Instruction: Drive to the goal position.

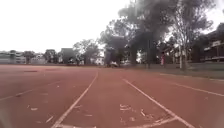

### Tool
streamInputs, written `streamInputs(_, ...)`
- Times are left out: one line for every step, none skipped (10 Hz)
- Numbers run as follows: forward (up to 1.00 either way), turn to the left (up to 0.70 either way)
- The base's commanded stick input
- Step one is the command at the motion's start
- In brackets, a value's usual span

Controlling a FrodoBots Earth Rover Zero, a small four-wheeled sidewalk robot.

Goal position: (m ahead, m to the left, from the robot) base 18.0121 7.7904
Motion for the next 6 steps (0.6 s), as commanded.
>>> streamInputs(0.45,0.00)
streamInputs(0.45,0.00)
streamInputs(0.45,0.00)
streamInputs(0.45,0.00)
streamInputs(0.45,0.00)
streamInputs(0.45,0.00)
